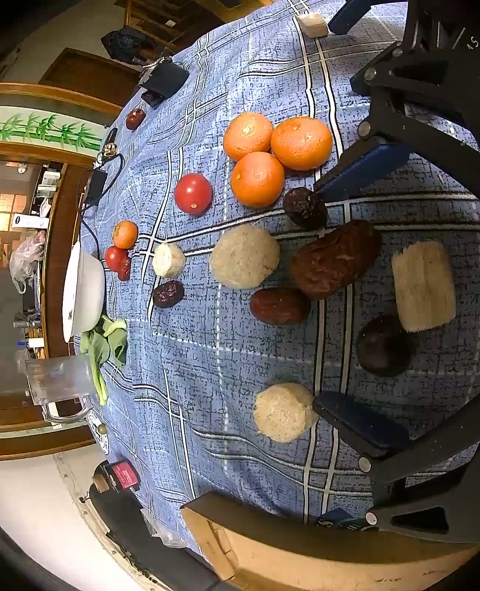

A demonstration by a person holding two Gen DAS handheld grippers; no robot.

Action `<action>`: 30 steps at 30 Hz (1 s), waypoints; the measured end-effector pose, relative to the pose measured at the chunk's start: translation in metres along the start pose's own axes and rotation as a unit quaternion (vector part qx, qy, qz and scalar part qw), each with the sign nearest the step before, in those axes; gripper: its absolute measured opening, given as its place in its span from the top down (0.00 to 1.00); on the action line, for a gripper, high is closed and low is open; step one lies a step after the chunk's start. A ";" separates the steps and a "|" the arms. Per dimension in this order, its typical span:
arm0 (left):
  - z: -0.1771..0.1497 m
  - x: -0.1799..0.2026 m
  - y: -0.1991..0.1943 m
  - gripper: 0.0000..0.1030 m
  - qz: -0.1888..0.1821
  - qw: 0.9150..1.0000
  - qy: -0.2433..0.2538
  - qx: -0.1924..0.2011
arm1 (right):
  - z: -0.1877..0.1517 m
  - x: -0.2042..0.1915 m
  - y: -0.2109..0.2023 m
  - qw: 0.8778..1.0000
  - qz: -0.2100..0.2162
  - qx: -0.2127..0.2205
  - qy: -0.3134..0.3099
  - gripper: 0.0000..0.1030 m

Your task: Organize fruits

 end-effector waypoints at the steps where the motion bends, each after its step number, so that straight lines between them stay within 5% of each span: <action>1: 0.000 0.000 0.000 0.00 0.000 1.000 0.000 0.000 | 0.000 0.000 0.000 1.000 0.000 0.000 0.000 0.01; 30: 0.002 -0.001 0.001 0.00 -0.003 1.000 0.007 -0.017 | -0.002 -0.001 0.002 1.000 0.001 -0.002 0.000 0.01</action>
Point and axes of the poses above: each gripper's, at about its wrist camera, not at the fingertips, and y roughly the way its jaws point, x to its right, z to its top, the point moved 1 cm from there along y, roughly the way its jaws point, and after that the axes turned 8 degrees about z, right-handed, at the moved point
